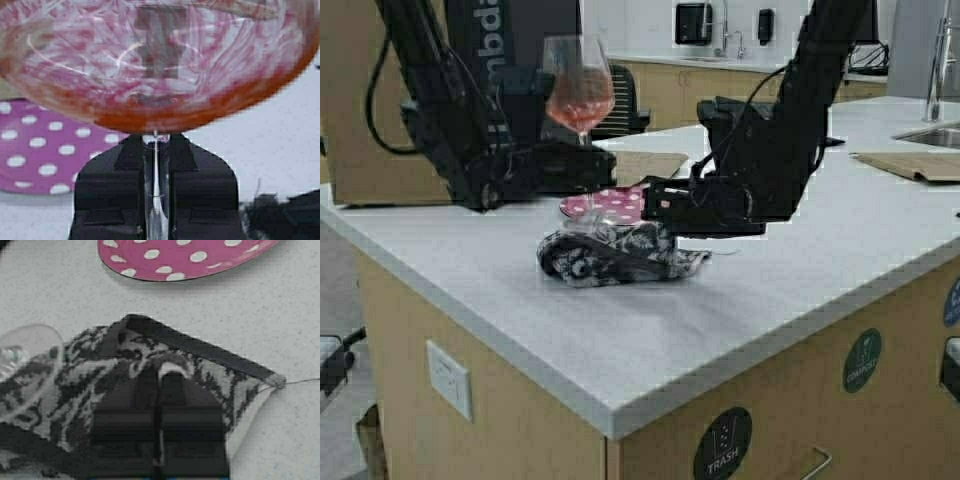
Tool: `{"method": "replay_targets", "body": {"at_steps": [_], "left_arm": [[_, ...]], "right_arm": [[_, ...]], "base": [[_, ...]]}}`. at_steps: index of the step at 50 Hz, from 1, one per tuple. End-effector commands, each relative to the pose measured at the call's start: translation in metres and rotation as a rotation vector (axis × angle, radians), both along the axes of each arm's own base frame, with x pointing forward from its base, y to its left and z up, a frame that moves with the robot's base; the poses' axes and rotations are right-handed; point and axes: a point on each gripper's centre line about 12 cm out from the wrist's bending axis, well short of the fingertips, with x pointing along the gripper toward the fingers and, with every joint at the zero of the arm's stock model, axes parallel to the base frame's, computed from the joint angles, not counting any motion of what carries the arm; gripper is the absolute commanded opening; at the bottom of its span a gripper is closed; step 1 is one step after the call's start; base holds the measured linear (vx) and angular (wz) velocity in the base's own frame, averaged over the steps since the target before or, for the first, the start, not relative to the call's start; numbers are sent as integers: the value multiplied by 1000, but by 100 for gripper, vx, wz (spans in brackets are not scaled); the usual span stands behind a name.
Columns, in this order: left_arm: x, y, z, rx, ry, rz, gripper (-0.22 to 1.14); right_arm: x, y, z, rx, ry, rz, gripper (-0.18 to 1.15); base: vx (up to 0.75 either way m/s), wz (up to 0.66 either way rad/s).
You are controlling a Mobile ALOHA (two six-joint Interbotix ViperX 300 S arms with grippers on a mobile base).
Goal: Get the cloth and wipe up the spill under the wine glass
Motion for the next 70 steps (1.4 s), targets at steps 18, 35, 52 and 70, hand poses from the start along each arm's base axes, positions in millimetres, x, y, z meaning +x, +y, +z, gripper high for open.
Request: {"method": "replay_targets", "body": {"at_steps": [18, 35, 52, 70], "left_arm": [[5, -3, -11, -12, -17, 1, 24], [7, -3, 45, -48, -116, 5, 24], [10, -5, 15, -40, -80, 4, 24], [6, -4, -23, -22, -25, -4, 25]], "right_arm": [[11, -6, 42, 69, -124, -42, 7], [22, -120, 76, 172, -209, -488, 7], [11, -166, 96, 167, -297, -606, 7], [9, -165, 94, 160, -291, -599, 7]], "base": [[0, 0], [0, 0], [0, 0], [0, 0]]}}
